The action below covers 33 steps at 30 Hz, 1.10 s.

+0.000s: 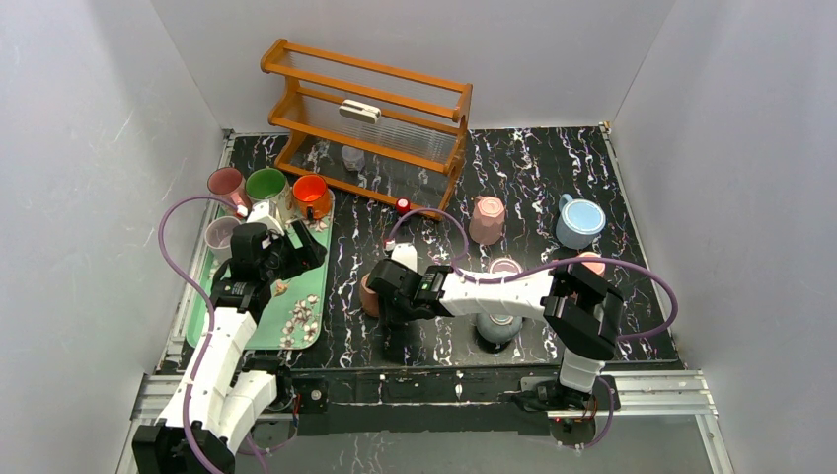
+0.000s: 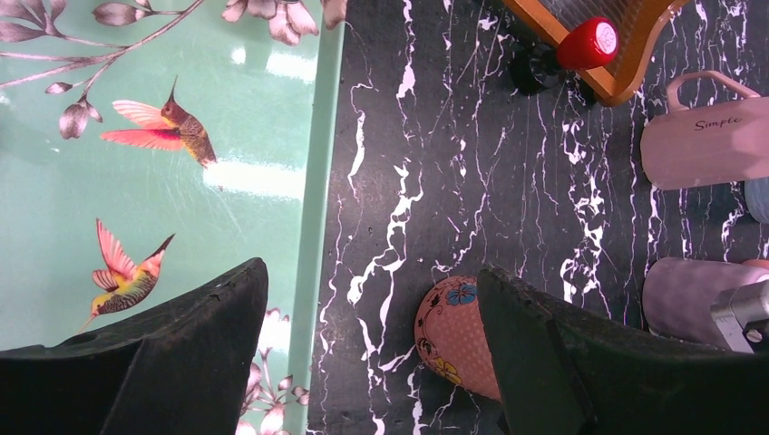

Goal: Turn the mug right side up
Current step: Turn over the cup at the corner of the board.

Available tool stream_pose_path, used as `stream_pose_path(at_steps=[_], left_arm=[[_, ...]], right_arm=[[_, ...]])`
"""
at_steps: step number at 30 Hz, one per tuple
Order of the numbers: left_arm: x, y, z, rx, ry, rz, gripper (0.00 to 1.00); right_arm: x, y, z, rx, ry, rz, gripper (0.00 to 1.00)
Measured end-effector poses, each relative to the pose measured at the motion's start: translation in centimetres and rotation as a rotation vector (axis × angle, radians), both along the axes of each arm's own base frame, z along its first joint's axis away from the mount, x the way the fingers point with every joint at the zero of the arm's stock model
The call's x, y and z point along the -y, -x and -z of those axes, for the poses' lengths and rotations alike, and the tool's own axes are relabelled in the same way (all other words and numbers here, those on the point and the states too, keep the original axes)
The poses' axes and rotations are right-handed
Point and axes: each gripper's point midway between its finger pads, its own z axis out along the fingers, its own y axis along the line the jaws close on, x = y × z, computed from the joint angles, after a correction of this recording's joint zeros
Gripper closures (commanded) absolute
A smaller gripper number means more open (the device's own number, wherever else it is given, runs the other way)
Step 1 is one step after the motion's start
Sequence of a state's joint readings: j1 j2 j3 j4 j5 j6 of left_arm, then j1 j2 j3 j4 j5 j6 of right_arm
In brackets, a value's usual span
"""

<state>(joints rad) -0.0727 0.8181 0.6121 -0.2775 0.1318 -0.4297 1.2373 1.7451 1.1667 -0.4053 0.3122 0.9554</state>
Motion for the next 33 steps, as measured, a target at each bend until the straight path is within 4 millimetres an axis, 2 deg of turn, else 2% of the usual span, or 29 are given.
stream_pose_path(at_steps=[6, 12, 20, 25, 33], left_arm=[[0.3, 0.1, -0.3, 0.012, 0.001, 0.01, 0.18], [0.4, 0.1, -0.4, 0.014, 0.001, 0.015, 0.17], [0.3, 0.1, -0.4, 0.018, -0.001, 0.012, 0.17], [0.3, 0.2, -0.7, 0.031, -0.003, 0.008, 0.17], [0.3, 0.2, -0.7, 0.031, -0.003, 0.008, 0.17]], right_arm=[[-0.6, 0.1, -0.4, 0.018, -0.005, -0.085, 0.45], [-1.7, -0.5, -1.8, 0.086, -0.01, -0.194, 0.47], [-2.9, -1.3, -2.4, 0.148, 0.014, -0.29, 0.56], [-3.0, -1.5, -2.3, 0.163, 0.03, -0.322, 0.64], [-2.9, -1.6, -1.7, 0.174, 0.054, -0.352, 0.86]])
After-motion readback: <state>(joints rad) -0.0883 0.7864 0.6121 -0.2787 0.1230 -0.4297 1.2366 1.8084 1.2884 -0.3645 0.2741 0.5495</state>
